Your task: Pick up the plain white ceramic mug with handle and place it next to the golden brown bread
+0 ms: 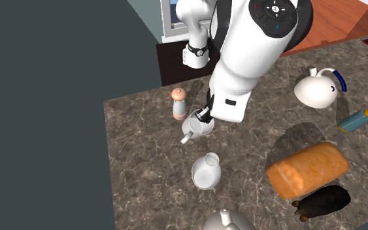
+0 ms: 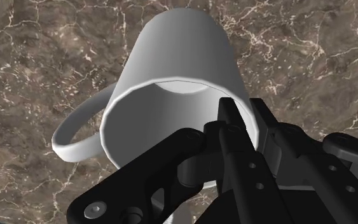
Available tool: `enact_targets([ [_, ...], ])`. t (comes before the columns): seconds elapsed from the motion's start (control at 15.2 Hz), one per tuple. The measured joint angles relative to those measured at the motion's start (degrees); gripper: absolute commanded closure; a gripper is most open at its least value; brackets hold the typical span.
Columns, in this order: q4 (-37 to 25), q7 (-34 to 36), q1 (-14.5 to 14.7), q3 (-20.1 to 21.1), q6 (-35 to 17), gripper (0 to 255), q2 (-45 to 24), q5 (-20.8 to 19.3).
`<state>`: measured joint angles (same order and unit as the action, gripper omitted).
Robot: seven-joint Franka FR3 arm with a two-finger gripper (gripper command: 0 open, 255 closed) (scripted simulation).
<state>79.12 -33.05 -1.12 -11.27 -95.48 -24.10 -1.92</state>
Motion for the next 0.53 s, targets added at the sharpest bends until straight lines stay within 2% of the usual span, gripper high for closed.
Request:
enact_targets([
  [0.53,-3.2,8.9,6.2,2.9,2.2,255,-1.7,0.3],
])
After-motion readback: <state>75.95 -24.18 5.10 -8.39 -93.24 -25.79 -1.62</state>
